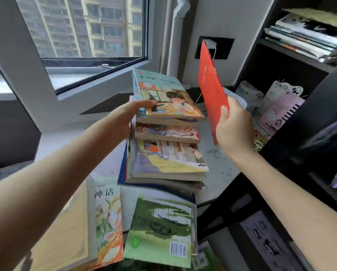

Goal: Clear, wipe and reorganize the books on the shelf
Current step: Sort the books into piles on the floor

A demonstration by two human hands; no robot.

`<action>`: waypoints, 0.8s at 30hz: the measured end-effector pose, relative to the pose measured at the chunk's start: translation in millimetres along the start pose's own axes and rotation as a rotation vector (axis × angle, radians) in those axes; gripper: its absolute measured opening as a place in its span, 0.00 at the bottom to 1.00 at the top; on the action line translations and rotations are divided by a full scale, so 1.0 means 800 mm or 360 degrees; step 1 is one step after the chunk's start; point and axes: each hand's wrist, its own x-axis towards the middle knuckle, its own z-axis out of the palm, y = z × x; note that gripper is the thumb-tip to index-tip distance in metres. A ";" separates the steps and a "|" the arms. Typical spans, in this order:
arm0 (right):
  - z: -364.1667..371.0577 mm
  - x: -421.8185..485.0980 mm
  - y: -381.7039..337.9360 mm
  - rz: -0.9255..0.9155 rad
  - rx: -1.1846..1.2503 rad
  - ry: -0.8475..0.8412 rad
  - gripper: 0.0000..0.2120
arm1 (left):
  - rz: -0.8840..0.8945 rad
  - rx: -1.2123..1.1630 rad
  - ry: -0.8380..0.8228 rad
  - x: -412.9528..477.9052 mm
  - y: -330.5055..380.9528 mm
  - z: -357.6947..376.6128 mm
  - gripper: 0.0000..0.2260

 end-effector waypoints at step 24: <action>0.021 -0.195 0.007 0.0304 -0.0516 -0.0680 0.19 | -0.0454 0.0202 0.0116 -0.081 -0.195 -0.002 0.14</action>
